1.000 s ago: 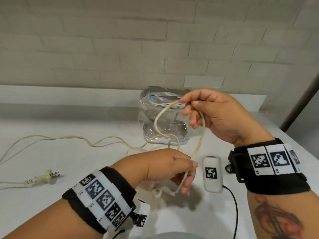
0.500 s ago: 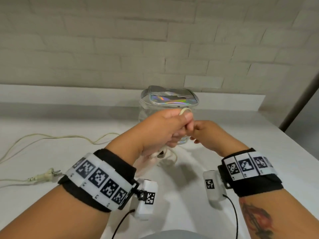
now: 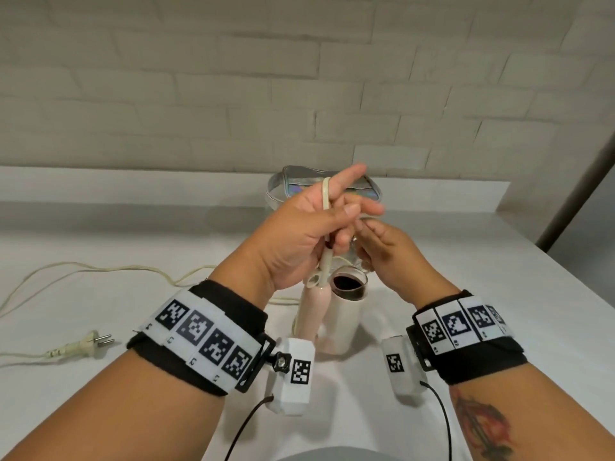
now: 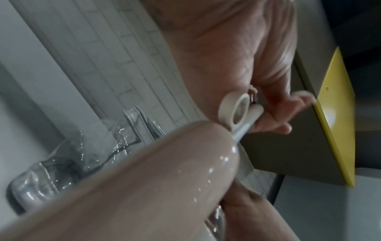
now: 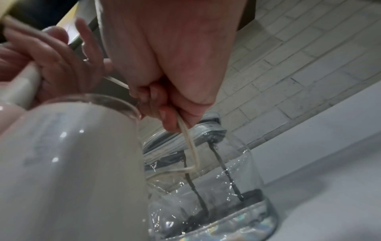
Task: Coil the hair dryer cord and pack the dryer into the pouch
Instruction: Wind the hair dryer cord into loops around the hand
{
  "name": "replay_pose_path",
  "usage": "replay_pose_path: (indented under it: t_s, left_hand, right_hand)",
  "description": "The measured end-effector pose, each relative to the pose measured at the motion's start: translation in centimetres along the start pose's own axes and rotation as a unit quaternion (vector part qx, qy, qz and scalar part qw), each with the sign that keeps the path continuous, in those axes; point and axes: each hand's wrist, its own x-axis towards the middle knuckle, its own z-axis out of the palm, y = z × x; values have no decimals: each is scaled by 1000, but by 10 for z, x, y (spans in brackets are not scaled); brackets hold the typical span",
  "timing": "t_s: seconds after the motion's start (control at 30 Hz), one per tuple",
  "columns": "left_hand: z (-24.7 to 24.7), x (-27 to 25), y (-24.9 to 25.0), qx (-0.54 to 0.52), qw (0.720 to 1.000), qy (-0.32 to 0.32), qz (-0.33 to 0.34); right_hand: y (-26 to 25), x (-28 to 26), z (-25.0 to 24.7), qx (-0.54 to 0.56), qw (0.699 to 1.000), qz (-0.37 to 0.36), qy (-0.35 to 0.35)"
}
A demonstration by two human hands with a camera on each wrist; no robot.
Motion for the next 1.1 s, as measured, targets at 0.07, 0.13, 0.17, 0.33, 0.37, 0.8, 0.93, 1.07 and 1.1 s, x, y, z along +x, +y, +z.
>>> replay_pose_path:
  t_s: [0.07,0.13,0.17,0.33,0.37,0.8,0.93,1.07,1.1]
  left_hand:
    - [-6,-4,0,5,1000,-18,18]
    - [-12,-6,4,17,999,-21,42]
    - [-15,-6,6,29,998,-13,56]
    - [-26,-5,6,39,995,43,85]
    - [-27,-6,3,28,995,53,81]
    - [-25,5,-15,230,971,65,16]
    - [-16,-4,-8,293,954,48,-45]
    - [-7,-13,1,321,943,37,-82]
    - [-6,-15,2,319,943,8,-92]
  right_hand:
    - [6,-2,-2,-23,1000,19,2]
    - [12,-3,-6,-51,998,25,4]
    - [15,-4,-7,-86,996,27,1]
    - [21,-12,-14,-269,961,44,-52]
    - [19,-13,-15,-302,950,42,-68]
    - [-96,-36,-20,-435,862,-40,-257]
    - [-114,-32,-27,-285,925,-90,-234]
    - [-108,-22,-45,-111,969,-102,-194]
    - [-105,-19,-48,-86,974,-104,-181]
